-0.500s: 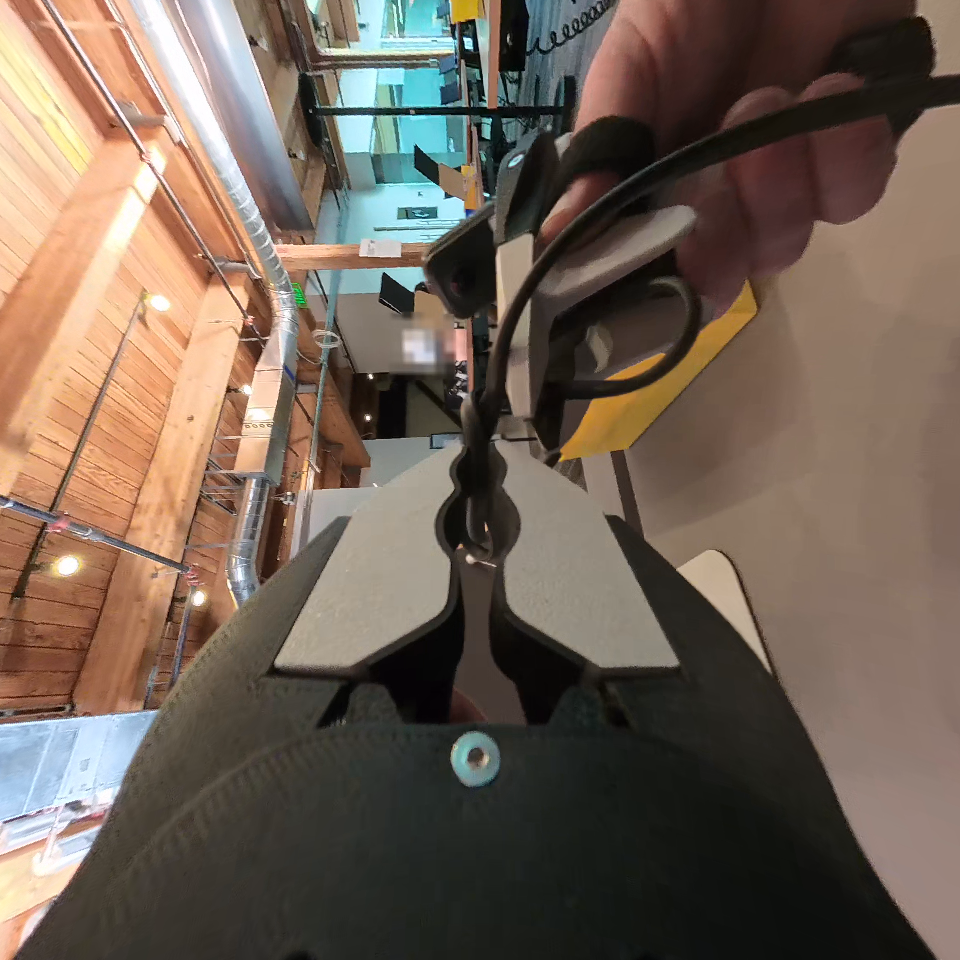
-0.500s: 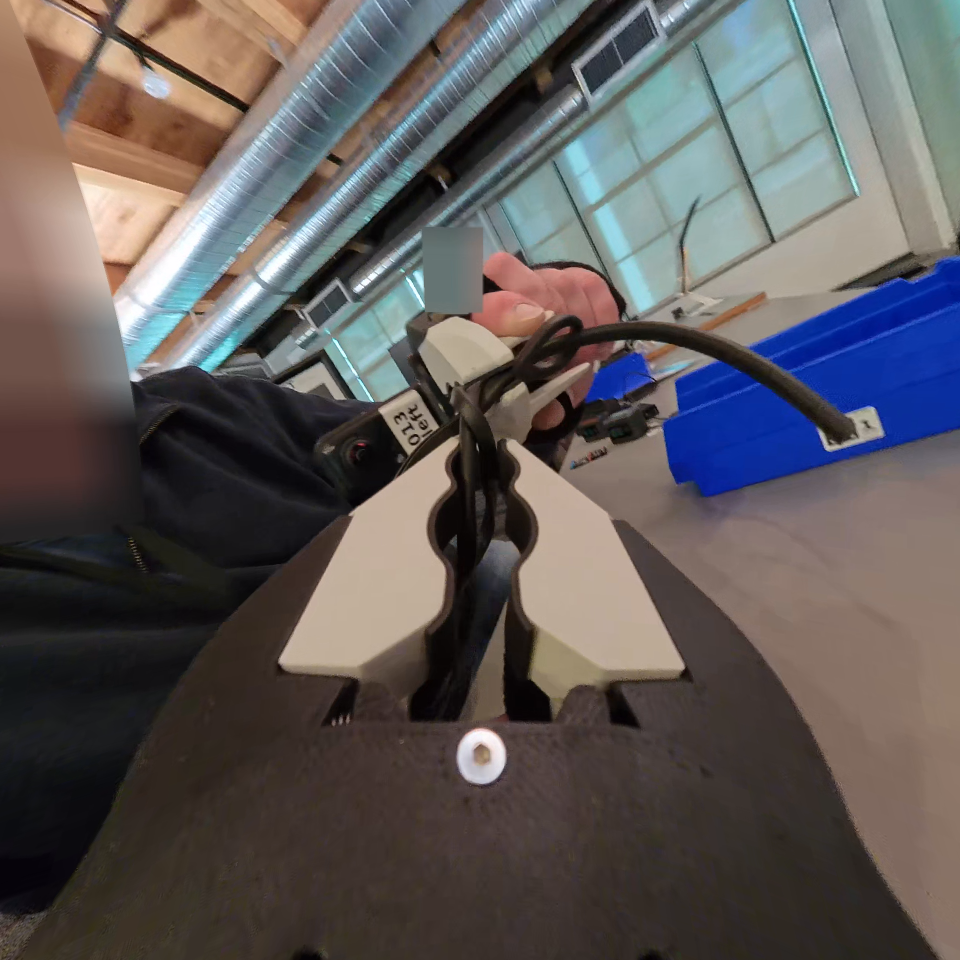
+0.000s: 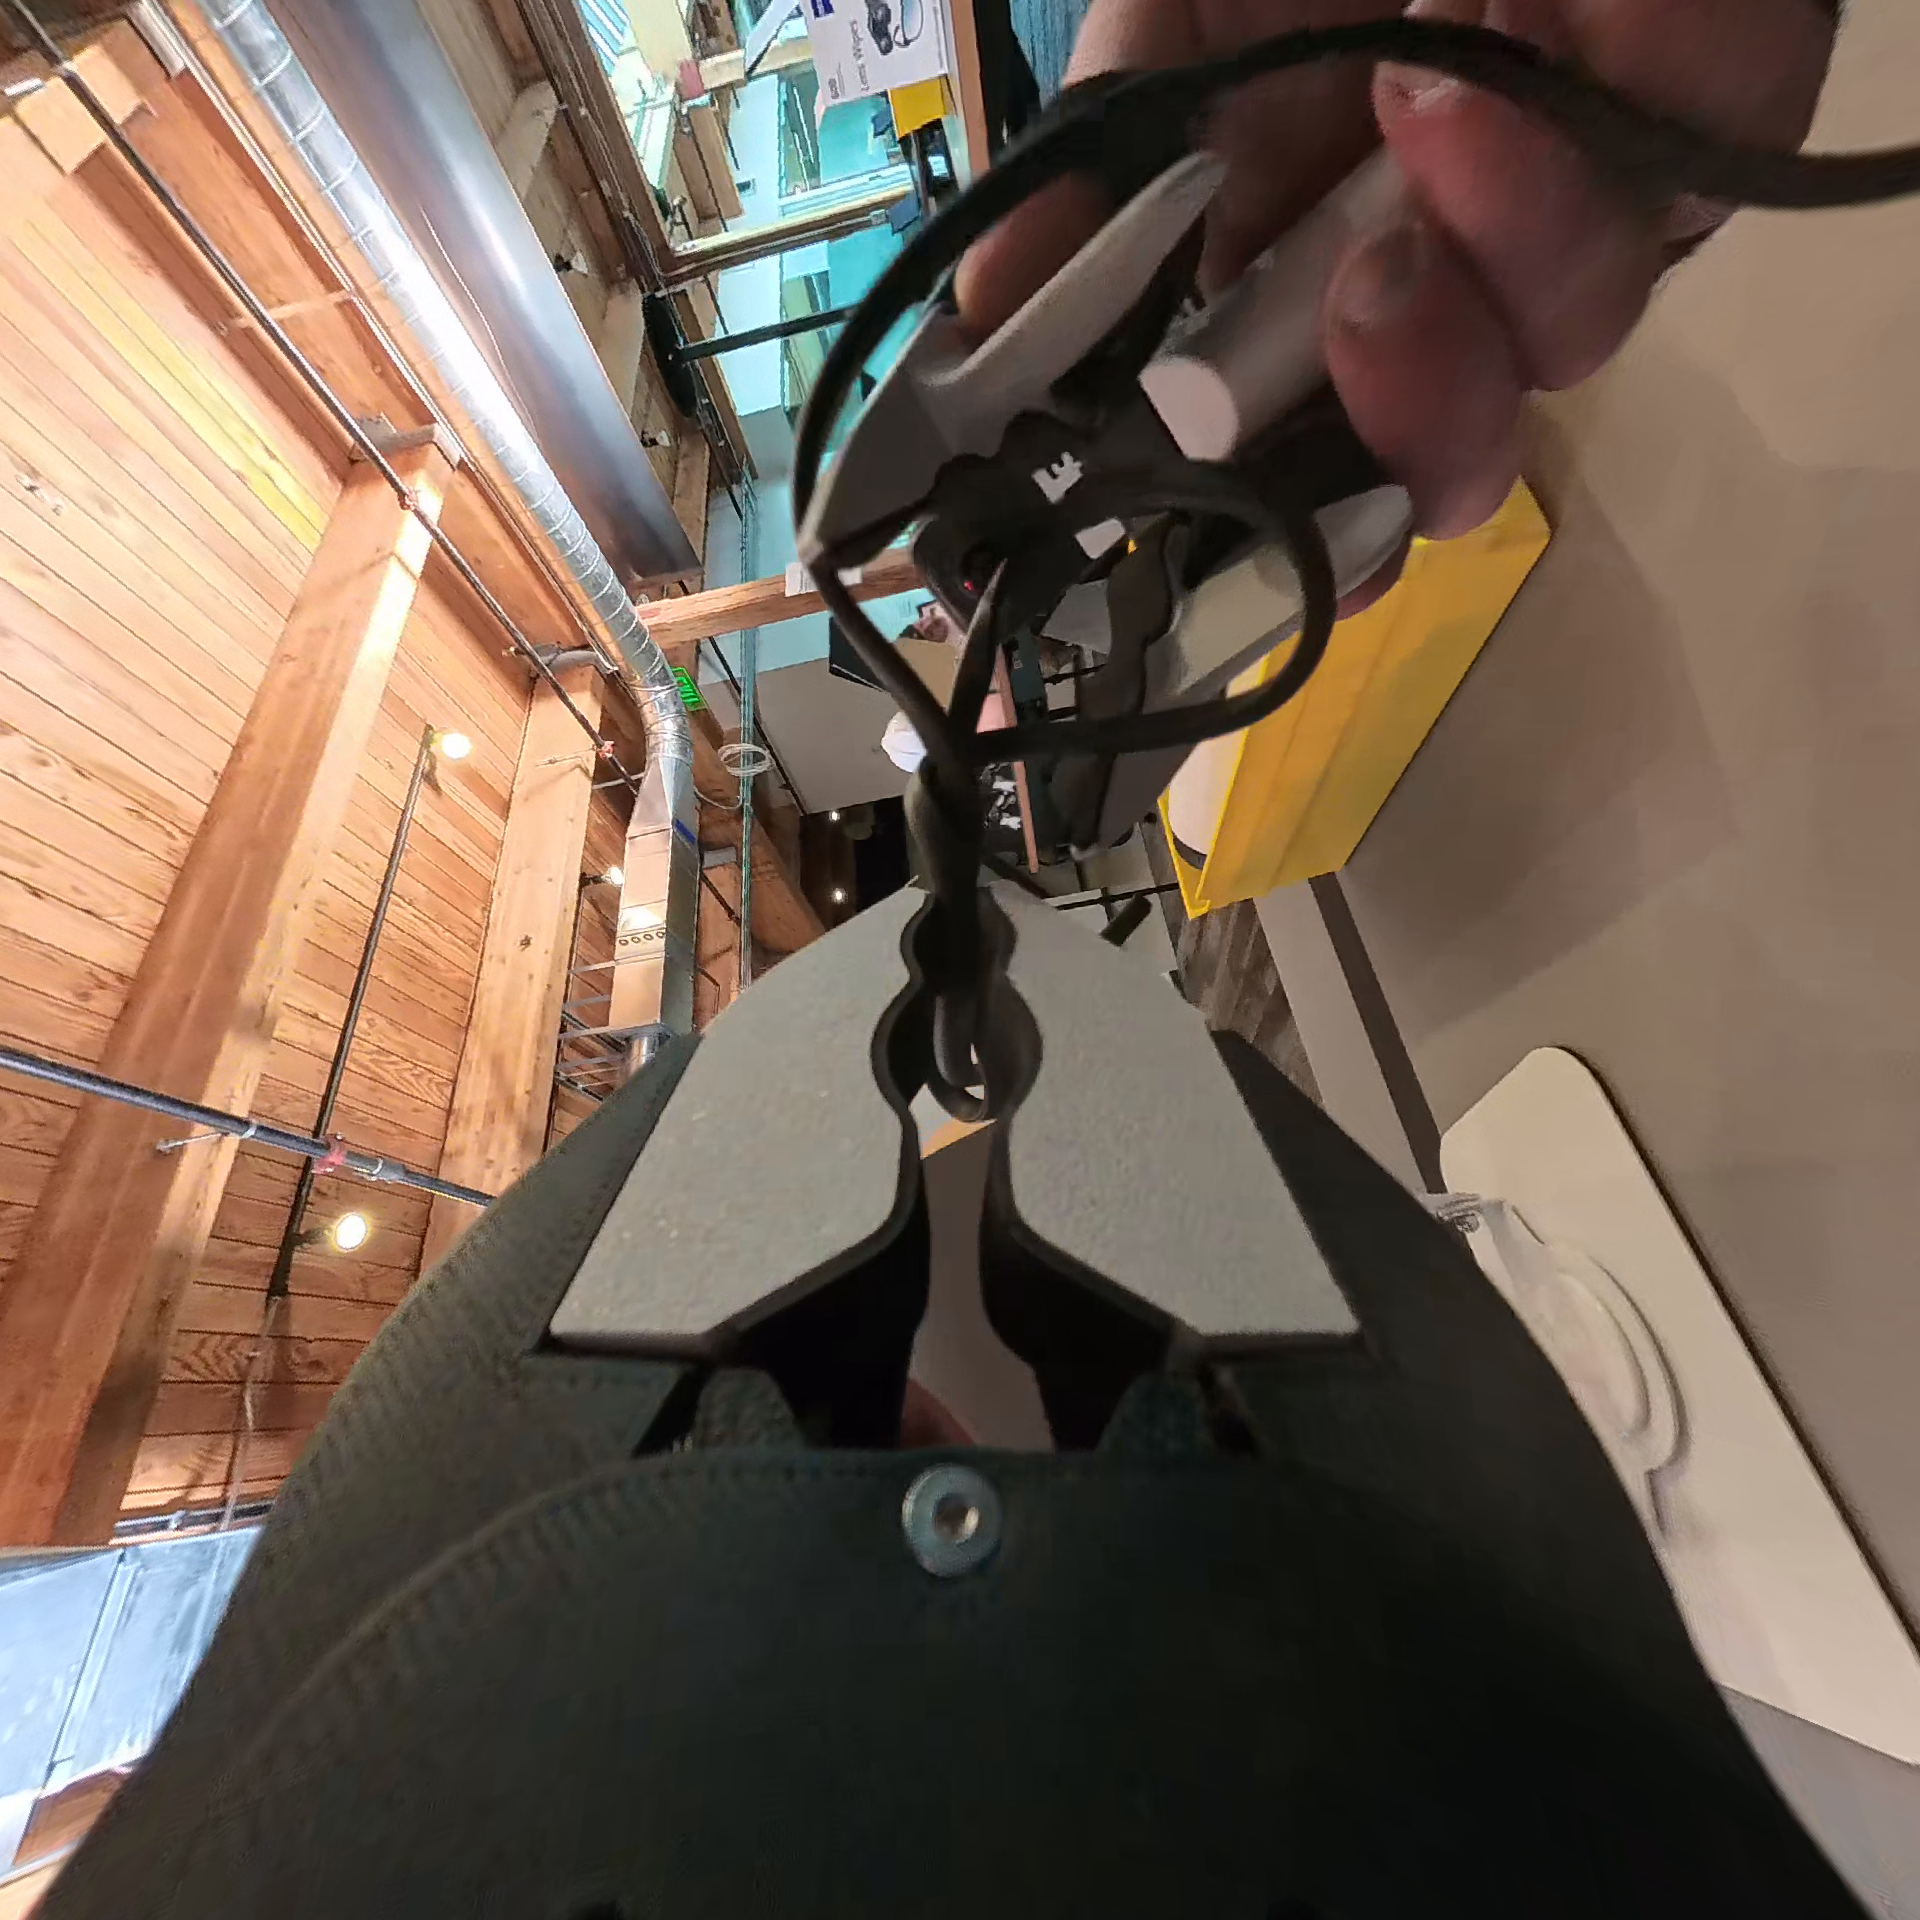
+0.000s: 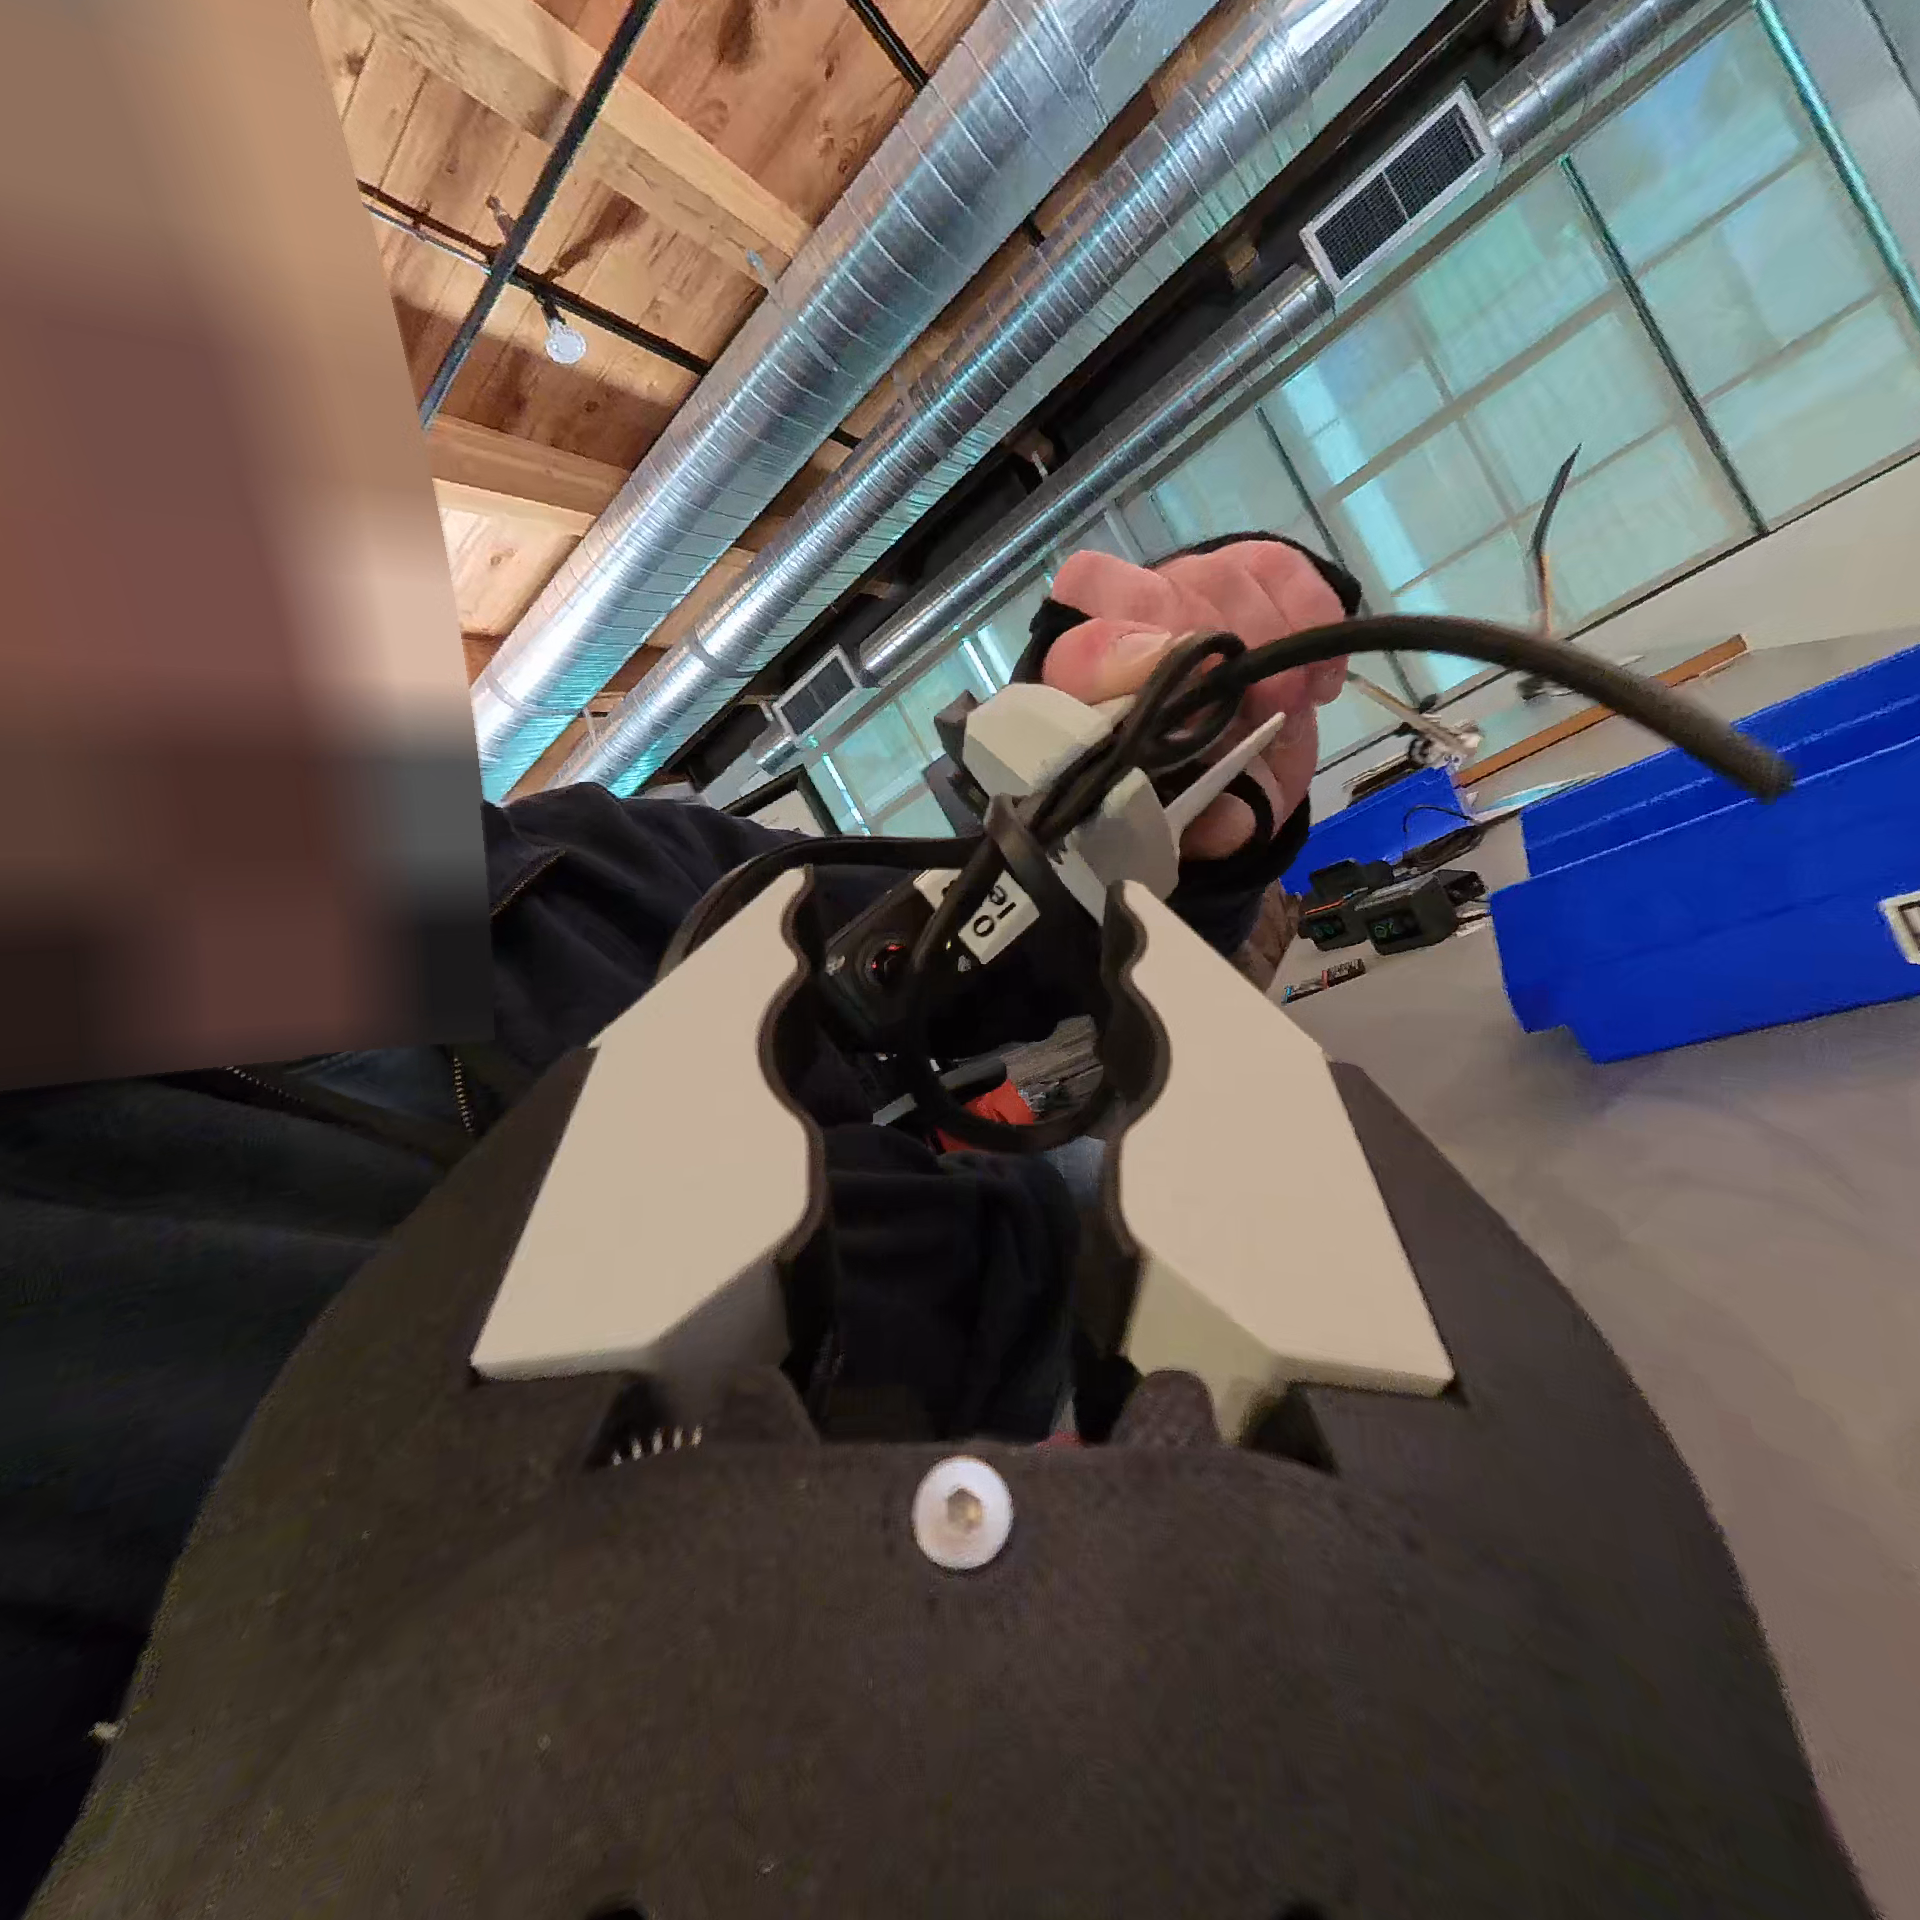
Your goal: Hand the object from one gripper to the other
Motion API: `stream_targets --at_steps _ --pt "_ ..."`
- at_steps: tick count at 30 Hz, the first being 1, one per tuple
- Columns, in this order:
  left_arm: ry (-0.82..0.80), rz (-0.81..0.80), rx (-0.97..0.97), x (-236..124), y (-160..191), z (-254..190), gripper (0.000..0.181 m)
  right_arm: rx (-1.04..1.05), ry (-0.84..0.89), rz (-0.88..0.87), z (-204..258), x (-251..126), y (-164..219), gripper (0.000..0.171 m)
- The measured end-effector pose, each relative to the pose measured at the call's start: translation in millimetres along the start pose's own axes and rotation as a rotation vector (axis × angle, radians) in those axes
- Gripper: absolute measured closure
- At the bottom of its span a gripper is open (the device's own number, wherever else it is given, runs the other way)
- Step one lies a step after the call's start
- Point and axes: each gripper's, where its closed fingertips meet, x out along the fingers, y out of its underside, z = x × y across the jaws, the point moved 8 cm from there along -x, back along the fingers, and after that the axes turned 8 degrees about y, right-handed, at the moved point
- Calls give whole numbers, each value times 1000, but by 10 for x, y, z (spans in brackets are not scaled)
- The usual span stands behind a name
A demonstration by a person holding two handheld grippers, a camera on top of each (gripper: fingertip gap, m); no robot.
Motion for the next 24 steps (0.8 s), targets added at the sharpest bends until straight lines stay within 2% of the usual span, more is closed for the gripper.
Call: stream_targets --at_steps 6,10,16,21,24 --pt "-2 33 -19 29 14 -112 177 -34 134 -57 -15 20 -34 135" --pt "-6 89 29 56 12 -156 177 -43 236 -113 -35 18 -37 138" --pt "10 154 79 111 18 -210 177 -61 408 -143 -119 4 -16 159" --pt "38 197 51 115 32 -258 177 -120 489 -125 -170 11 14 167" --pt "66 226 -51 70 47 -277 172 -144 500 -133 -163 36 -4 169"
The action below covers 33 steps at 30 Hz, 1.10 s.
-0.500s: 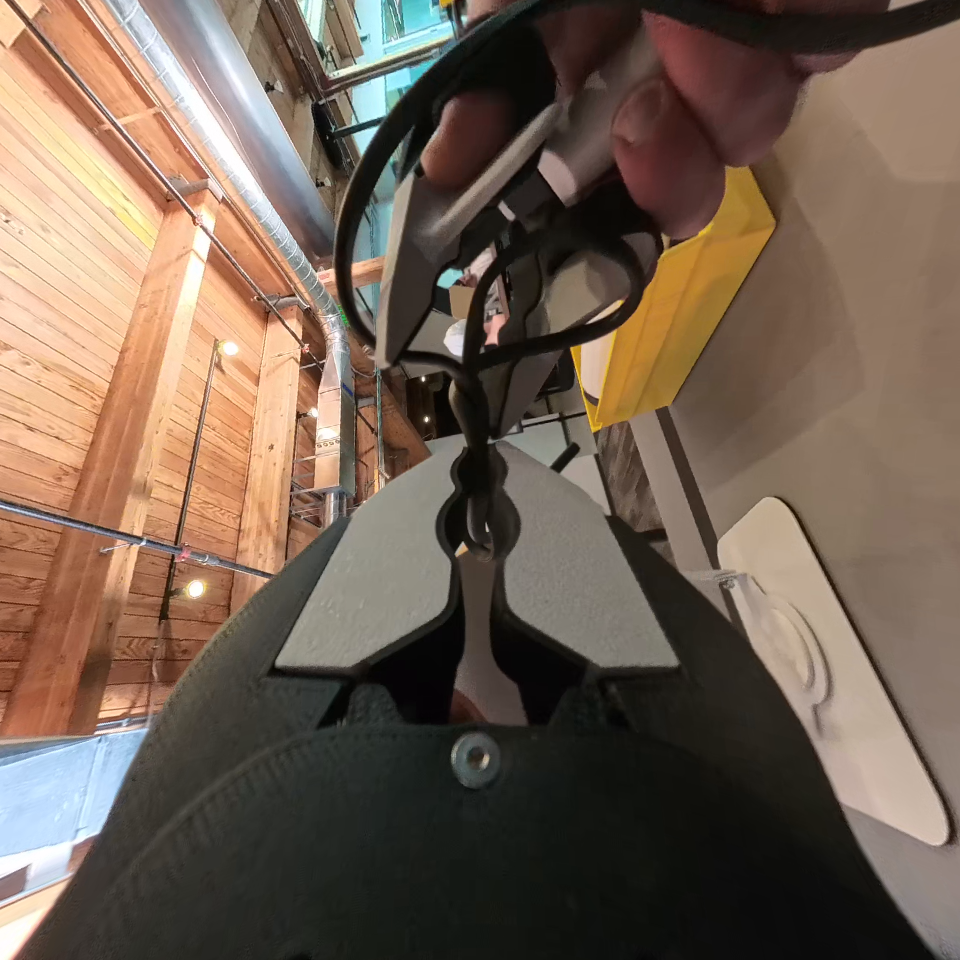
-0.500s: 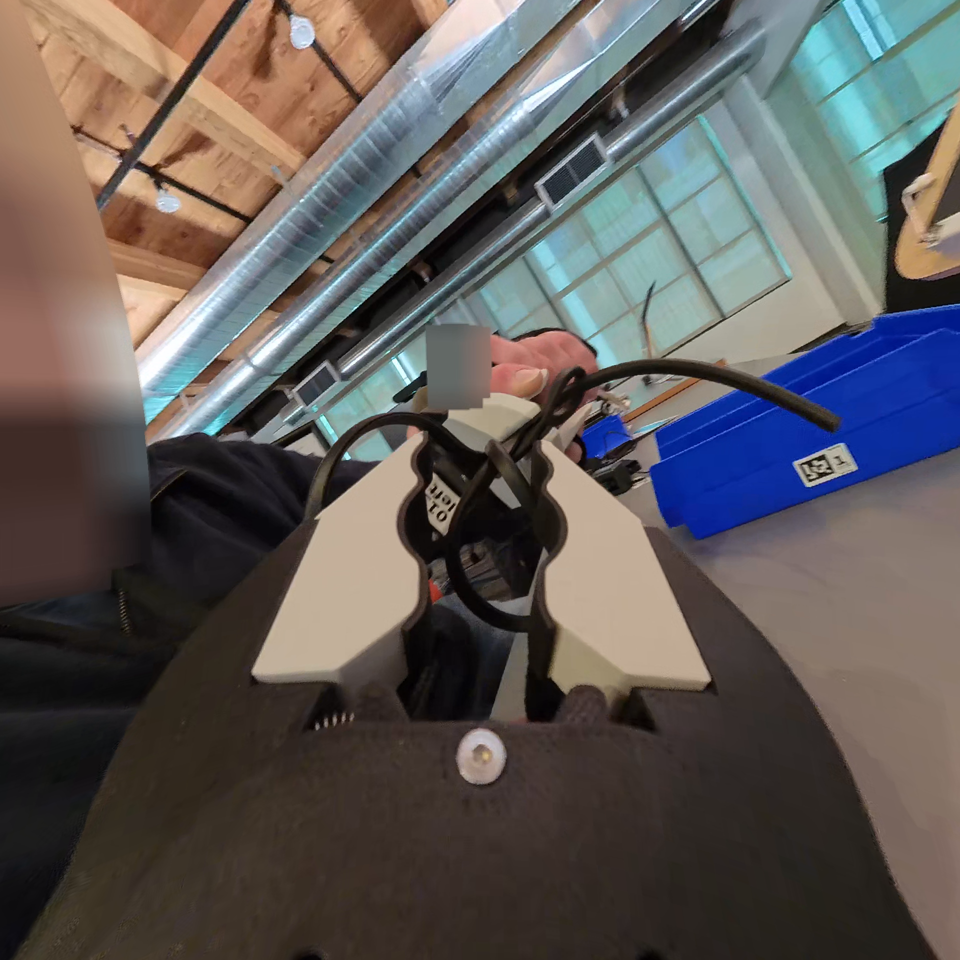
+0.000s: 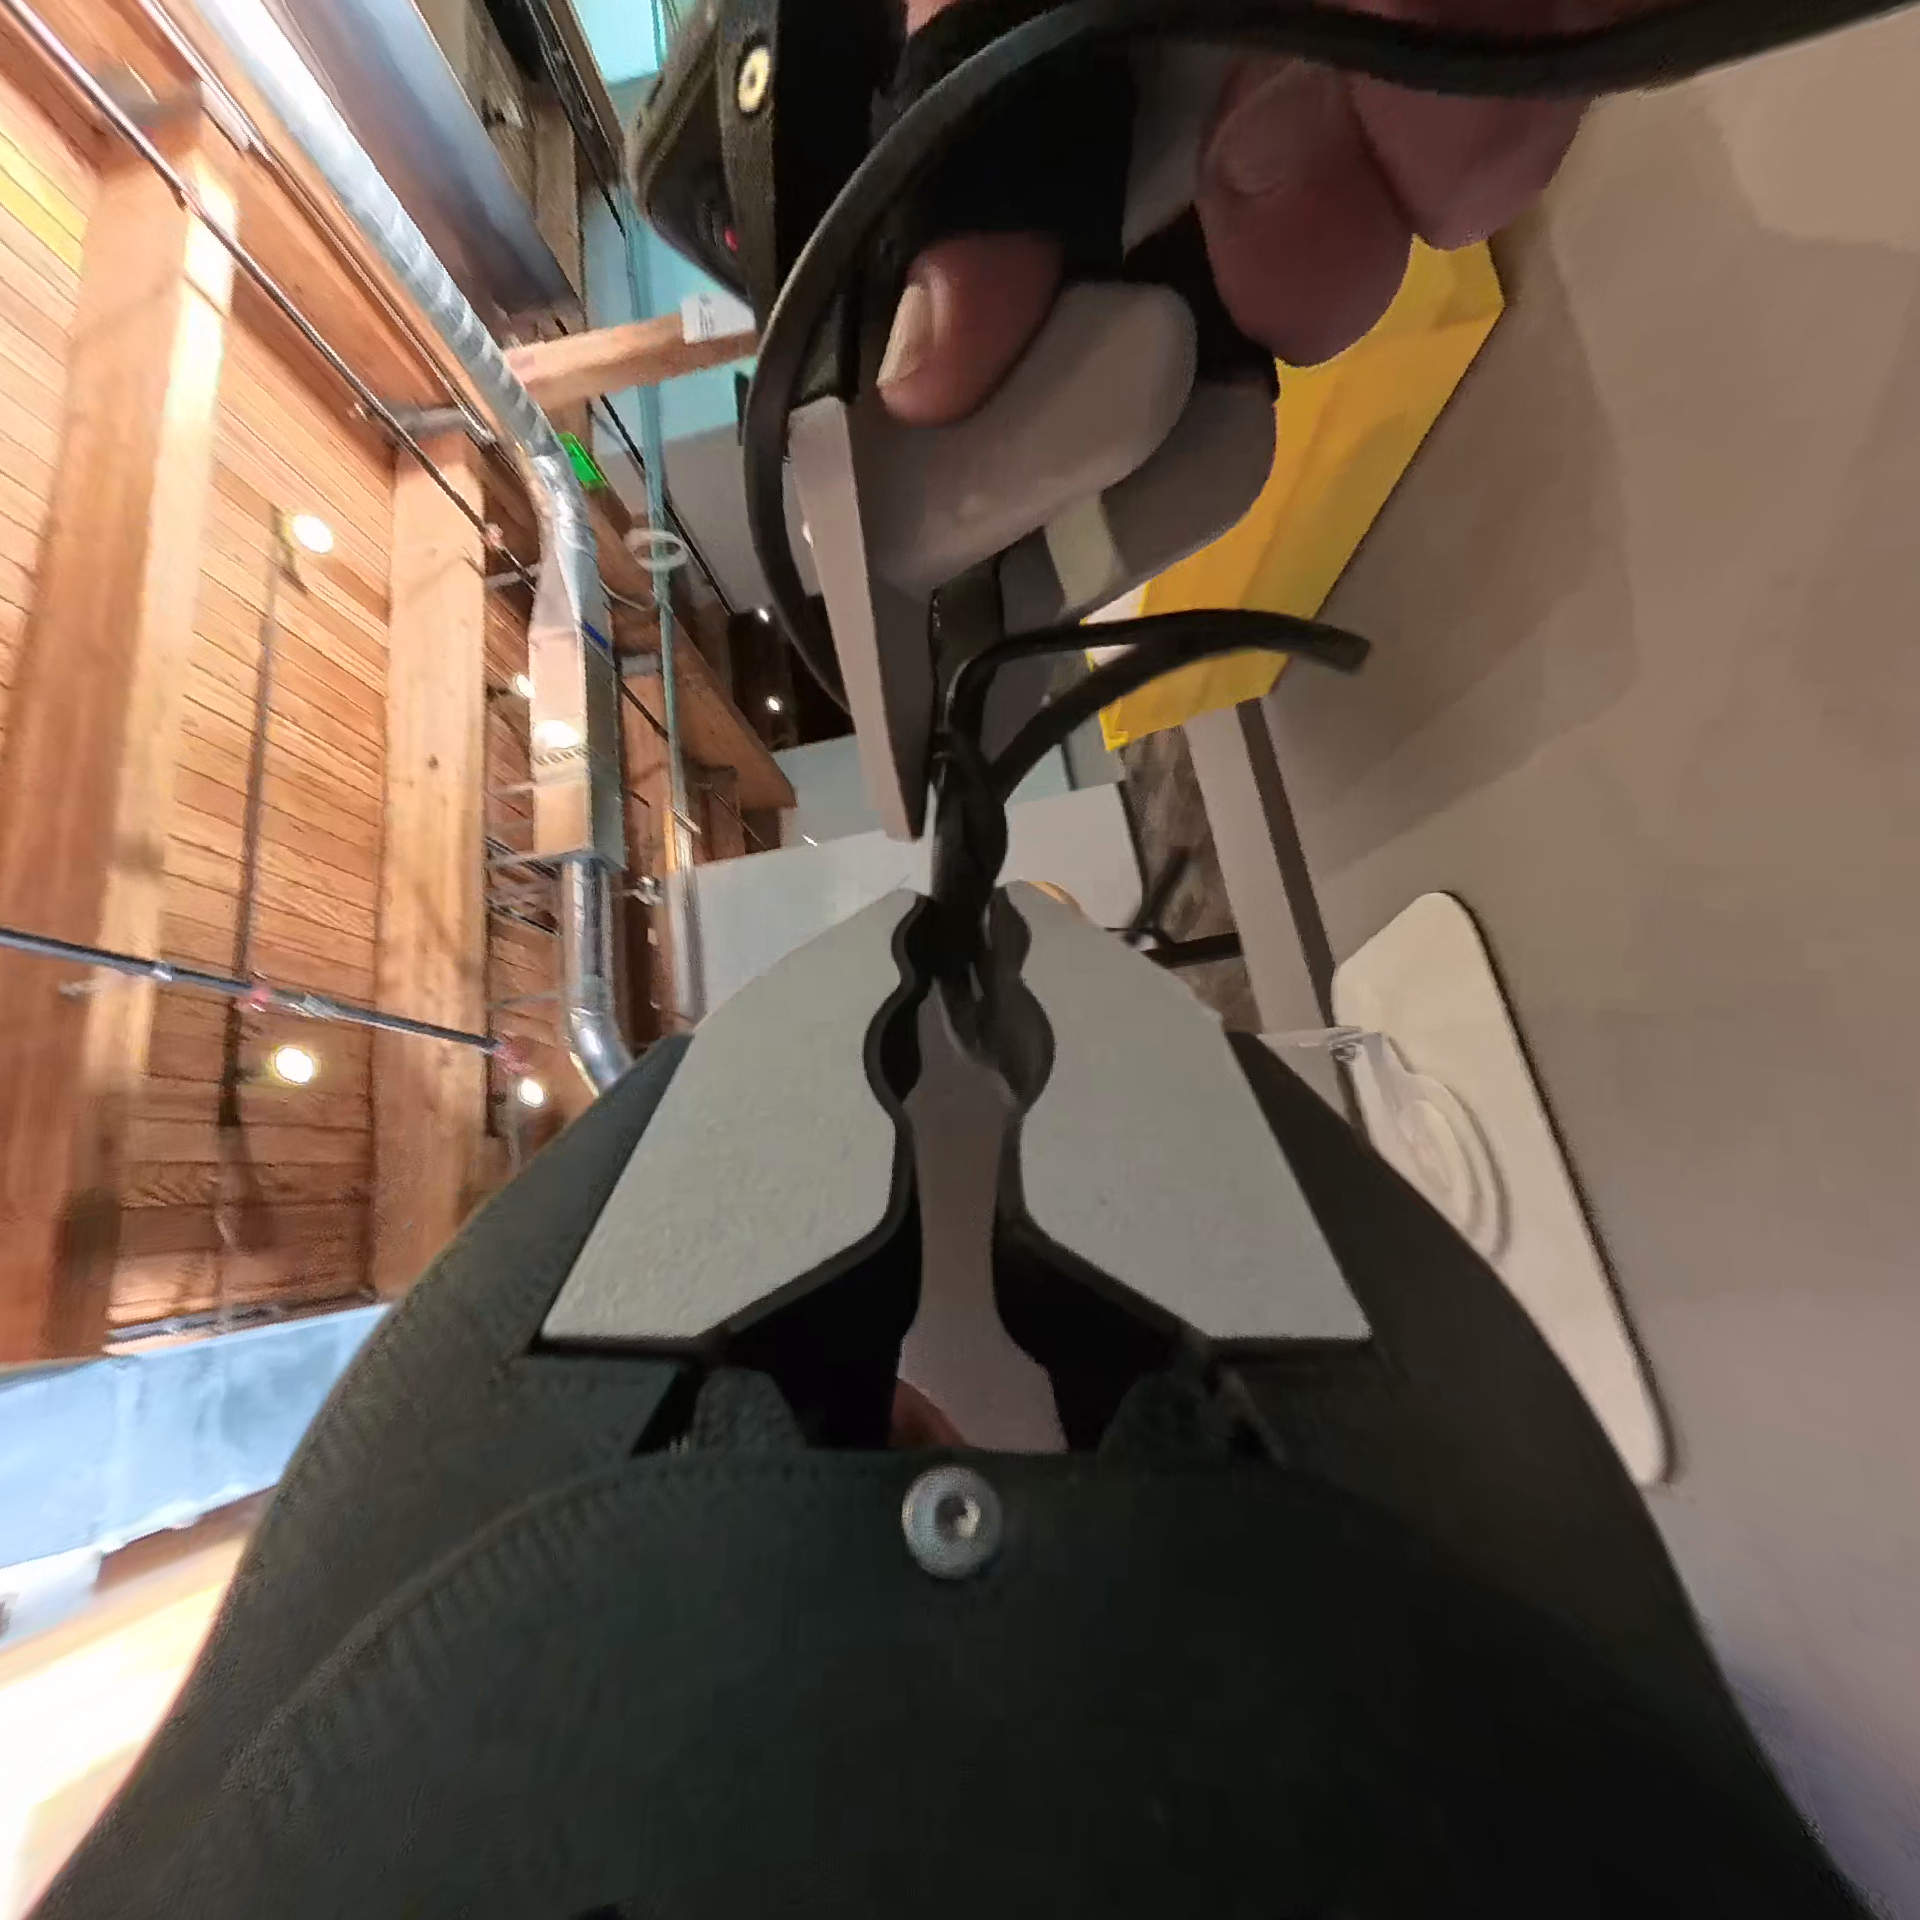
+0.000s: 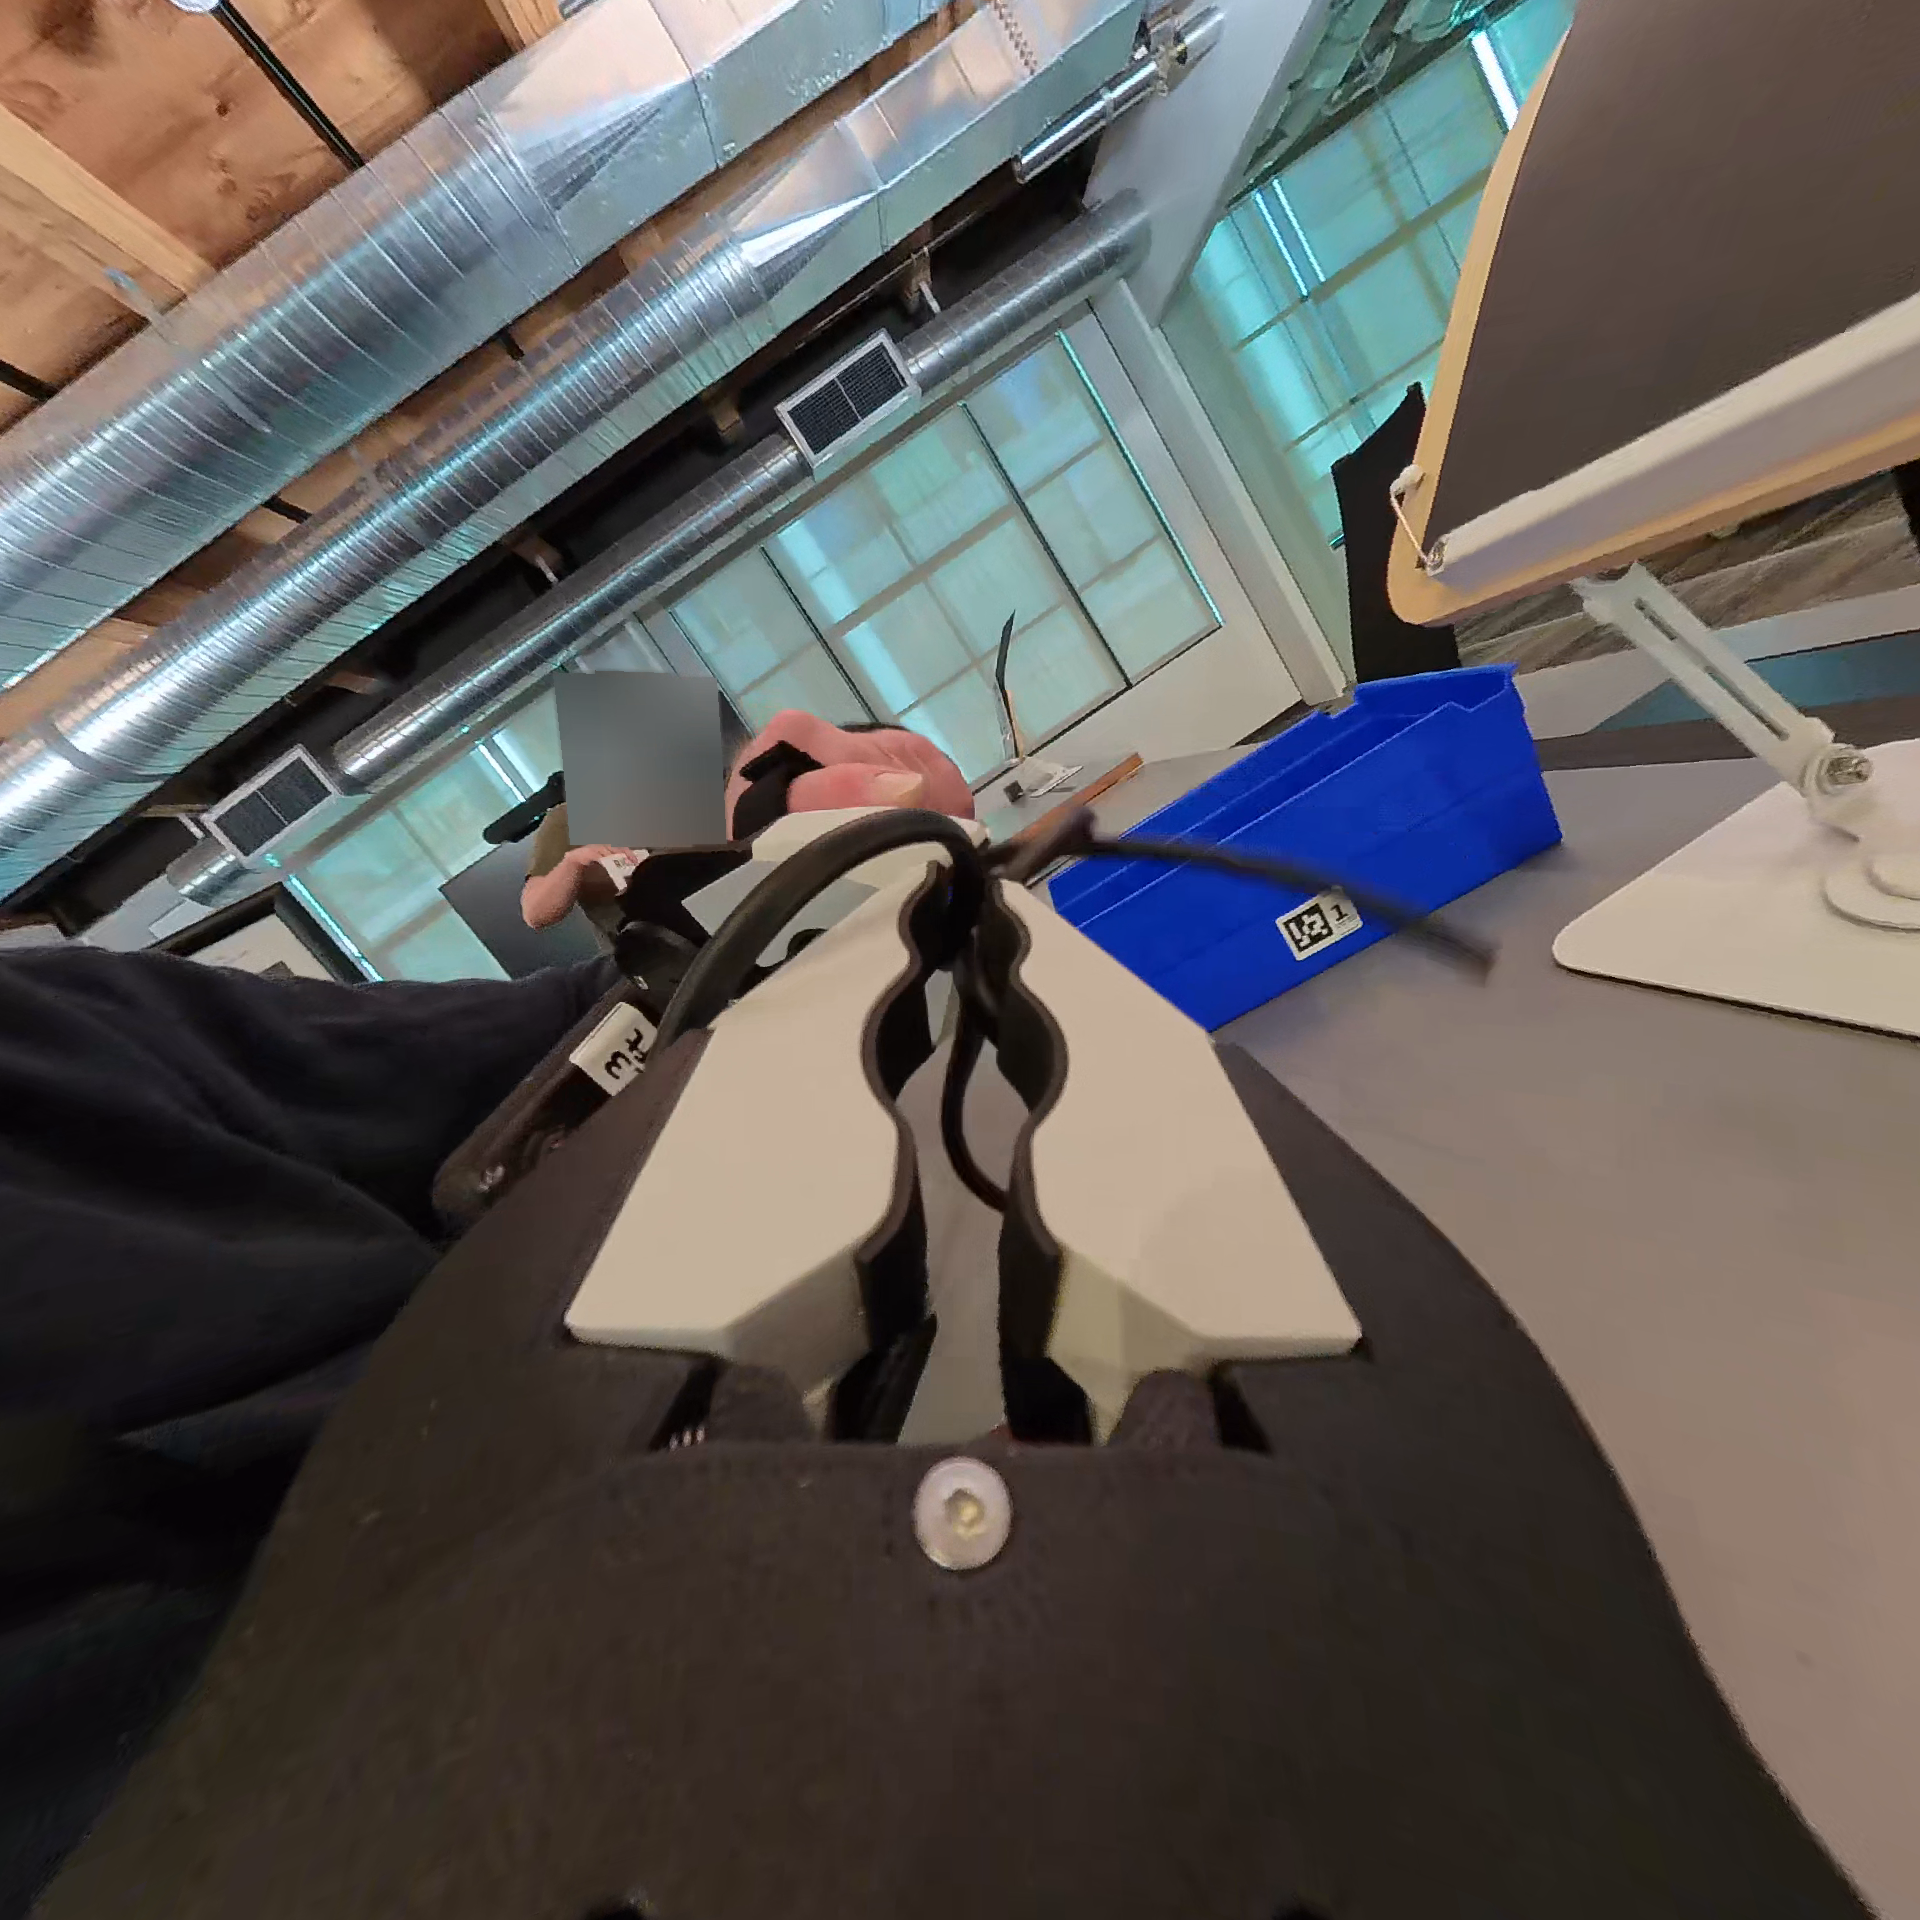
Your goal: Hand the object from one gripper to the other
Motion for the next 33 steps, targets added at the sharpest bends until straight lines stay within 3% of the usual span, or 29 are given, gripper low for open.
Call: stream_targets --at_steps 7,12,21,25,33 --pt "19 -16 -477 -306 95 69 158 -130 9 11 121 159 -64 168" --pt "58 -102 -1063 -598 287 91 141 -236 -22 34 322 322 -85 168" --pt "266 -540 -1800 -898 413 68 131 -396 -111 89 639 624 -35 167" --pt "337 -619 -1948 -933 430 -49 126 -392 -101 76 649 675 -84 168" --pt "439 -587 -1878 -923 150 -284 113 -380 -84 33 715 772 -189 168"
